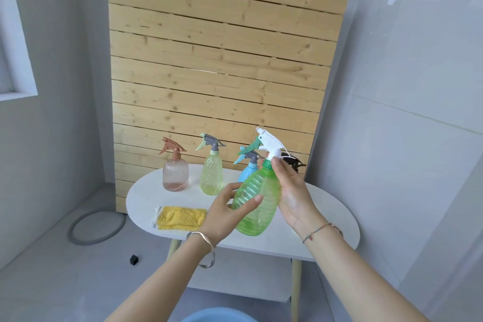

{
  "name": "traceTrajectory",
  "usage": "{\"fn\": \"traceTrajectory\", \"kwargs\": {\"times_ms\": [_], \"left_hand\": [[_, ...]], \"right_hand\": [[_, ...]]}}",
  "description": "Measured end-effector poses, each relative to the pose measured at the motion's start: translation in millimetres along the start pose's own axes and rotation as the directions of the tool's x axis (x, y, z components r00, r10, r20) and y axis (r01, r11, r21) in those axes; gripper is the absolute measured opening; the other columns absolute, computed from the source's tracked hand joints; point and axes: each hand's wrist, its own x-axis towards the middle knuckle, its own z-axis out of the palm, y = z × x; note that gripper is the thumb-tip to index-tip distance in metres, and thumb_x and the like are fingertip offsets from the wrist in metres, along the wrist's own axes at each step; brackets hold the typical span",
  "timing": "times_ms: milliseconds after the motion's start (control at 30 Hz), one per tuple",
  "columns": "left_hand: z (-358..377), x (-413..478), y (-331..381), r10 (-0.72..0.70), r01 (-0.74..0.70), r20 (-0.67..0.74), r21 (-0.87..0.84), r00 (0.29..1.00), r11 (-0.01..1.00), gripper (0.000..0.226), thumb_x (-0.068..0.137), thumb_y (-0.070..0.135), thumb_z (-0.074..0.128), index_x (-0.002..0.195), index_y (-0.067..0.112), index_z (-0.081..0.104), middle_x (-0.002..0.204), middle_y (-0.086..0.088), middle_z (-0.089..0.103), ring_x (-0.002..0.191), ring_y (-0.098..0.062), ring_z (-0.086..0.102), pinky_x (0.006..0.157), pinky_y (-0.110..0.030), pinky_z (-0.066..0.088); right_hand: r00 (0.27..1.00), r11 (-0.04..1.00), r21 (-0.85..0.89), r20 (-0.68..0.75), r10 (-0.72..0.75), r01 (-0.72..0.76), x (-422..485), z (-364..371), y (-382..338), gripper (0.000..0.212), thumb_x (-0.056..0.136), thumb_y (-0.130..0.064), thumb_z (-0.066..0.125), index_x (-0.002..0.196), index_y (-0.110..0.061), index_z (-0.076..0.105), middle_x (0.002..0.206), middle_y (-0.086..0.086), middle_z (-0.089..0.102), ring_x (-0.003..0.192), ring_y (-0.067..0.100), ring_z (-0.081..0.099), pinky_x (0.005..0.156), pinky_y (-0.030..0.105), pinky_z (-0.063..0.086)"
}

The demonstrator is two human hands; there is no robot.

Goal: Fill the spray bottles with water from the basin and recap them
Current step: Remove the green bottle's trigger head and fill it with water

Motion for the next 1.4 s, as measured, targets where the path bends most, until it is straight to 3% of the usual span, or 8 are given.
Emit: {"fn": "traceTrajectory", "kwargs": {"times_ms": [133, 267, 433, 667, 867, 1000, 1167, 1400], "left_hand": [[-8.9, 5.4, -6.8, 0.003, -0.005, 0.089, 0.021, 0.996, 1.0, 0.057, 0.075, 0.067, 0.063, 0.118, 0.03, 0.054, 0.108, 0.001, 0.07, 0.1, -0.012, 0.067, 0.087, -0.025, 0.053], [-6.6, 4.1, 0.9, 0.006, -0.008, 0.065, 0.03, 0.998, 1.0, 0.021, 0.088, 0.041, 0.062, 0.105, 0.035, 0.052, 0.102, 0.014, 0.066, 0.083, 0.014, 0.062, 0.067, -0.004, 0.046], [-8.3, 12.1, -9.5, 0.053, -0.057, 0.051, 0.094, 0.997, 0.994, 0.055, 0.073, 0.057, 0.073, 0.117, 0.029, 0.056, 0.107, 0.013, 0.069, 0.096, 0.002, 0.064, 0.082, -0.015, 0.048], [-13.4, 9.0, -37.3, -0.02, 0.012, 0.065, 0.114, 0.998, 0.993, 0.039, 0.074, 0.05, 0.068, 0.11, 0.037, 0.057, 0.101, 0.018, 0.07, 0.094, 0.0, 0.066, 0.078, -0.012, 0.047], [-12.5, 11.8, -52.5, -0.025, 0.027, -0.036, 0.057, 0.999, 0.998, 0.028, 0.081, 0.039, 0.068, 0.108, 0.035, 0.059, 0.1, 0.018, 0.07, 0.095, 0.002, 0.065, 0.075, -0.007, 0.046], [-16.9, 12.2, -60.6, -0.019, 0.019, -0.12, -0.002, 0.993, 1.0, 0.021, 0.086, 0.034, 0.065, 0.106, 0.034, 0.059, 0.096, 0.023, 0.068, 0.09, 0.011, 0.063, 0.071, -0.003, 0.044], [-30.3, 13.0, -79.6, -0.032, 0.028, -0.138, -0.029, 0.99, 0.999, 0.045, 0.075, 0.05, 0.063, 0.114, 0.028, 0.06, 0.106, 0.011, 0.07, 0.101, -0.002, 0.064, 0.086, -0.022, 0.049], [-37.3, 18.3, -113.1, -0.037, 0.041, -0.168, 0.021, 0.985, 0.999, 0.055, 0.072, 0.06, 0.068, 0.115, 0.027, 0.062, 0.107, 0.011, 0.07, 0.104, -0.003, 0.063, 0.09, -0.023, 0.048]], "right_hand": [[0.996, 0.999, 0.027, 0.09, 0.014, -0.017, 7.7, 0.5, 1.0, 0.045, 0.076, -0.04, 0.069, 0.111, -0.013, 0.069, 0.107, 0.008, 0.069, 0.1, 0.024, 0.061, 0.1, 0.05, 0.044], [0.992, 0.997, 0.057, 0.115, 0.042, -0.049, 12.3, 4.0, 0.3, 0.051, 0.081, -0.036, 0.064, 0.121, -0.005, 0.061, 0.104, 0.008, 0.067, 0.097, 0.025, 0.059, 0.096, 0.047, 0.045], [0.996, 1.0, 0.023, 0.084, 0.009, -0.011, 19.3, 6.8, -12.4, 0.023, 0.082, -0.029, 0.061, 0.101, -0.016, 0.063, 0.105, 0.006, 0.069, 0.099, 0.018, 0.063, 0.094, 0.038, 0.047], [0.981, 0.984, 0.029, -0.089, -0.173, 0.176, 53.5, -6.9, -70.8, 0.011, 0.098, -0.031, 0.047, 0.097, -0.029, 0.058, 0.104, -0.008, 0.064, 0.1, 0.004, 0.059, 0.098, 0.024, 0.04], [0.953, 0.921, -0.342, -0.165, -0.256, 0.188, 78.2, -30.9, -48.9, 0.018, 0.086, -0.033, 0.068, 0.102, -0.025, 0.068, 0.096, -0.008, 0.066, 0.093, 0.009, 0.059, 0.094, 0.027, 0.046], [0.962, 0.853, -0.504, -0.14, -0.235, 0.135, 78.8, -51.4, 15.1, 0.013, 0.083, -0.018, 0.073, 0.095, -0.021, 0.069, 0.088, -0.01, 0.069, 0.074, -0.007, 0.062, 0.076, 0.01, 0.046], [0.994, 0.681, -0.732, -0.087, -0.059, -0.023, 84.7, -83.8, 102.7, 0.027, 0.075, -0.019, 0.08, 0.1, -0.013, 0.072, 0.085, -0.004, 0.068, 0.067, 0.004, 0.053, 0.067, 0.015, 0.041], [0.991, 0.555, -0.822, -0.088, 0.101, -0.13, 90.5, -101.6, 175.3, 0.032, 0.068, -0.032, 0.085, 0.093, -0.015, 0.075, 0.084, -0.009, 0.066, 0.067, 0.001, 0.051, 0.067, 0.013, 0.04]]}}
